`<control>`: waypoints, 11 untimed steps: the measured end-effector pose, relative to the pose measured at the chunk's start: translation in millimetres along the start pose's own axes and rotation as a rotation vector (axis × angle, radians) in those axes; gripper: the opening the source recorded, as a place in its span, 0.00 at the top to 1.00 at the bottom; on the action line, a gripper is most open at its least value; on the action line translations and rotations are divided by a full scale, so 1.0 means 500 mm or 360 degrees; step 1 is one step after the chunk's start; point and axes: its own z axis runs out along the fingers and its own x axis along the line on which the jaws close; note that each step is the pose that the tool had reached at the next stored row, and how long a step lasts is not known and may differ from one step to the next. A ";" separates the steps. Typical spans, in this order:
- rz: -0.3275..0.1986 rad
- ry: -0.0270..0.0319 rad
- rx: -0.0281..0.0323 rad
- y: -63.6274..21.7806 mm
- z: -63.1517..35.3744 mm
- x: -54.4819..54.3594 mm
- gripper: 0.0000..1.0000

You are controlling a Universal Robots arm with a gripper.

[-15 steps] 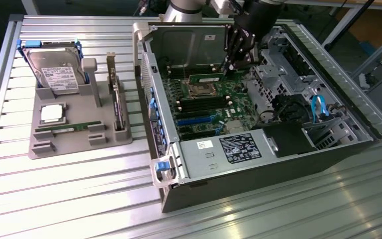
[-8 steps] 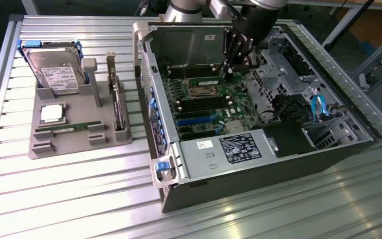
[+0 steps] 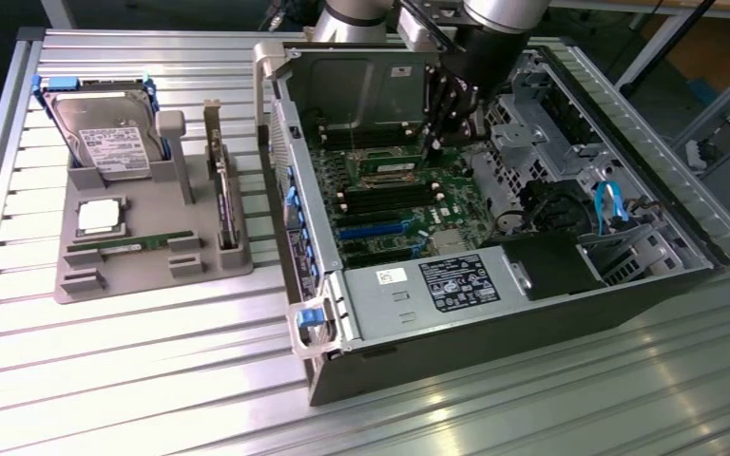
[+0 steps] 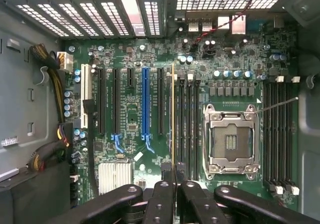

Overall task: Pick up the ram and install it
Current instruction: 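Insert the ram into the slot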

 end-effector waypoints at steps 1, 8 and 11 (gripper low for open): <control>0.0000 0.00028 0.00000 0.000 0.003 0.000 0.88; 0.0001 0.00140 0.00000 -0.001 0.020 -0.001 0.88; 0.0001 0.00189 0.00000 -0.002 0.028 -0.001 0.88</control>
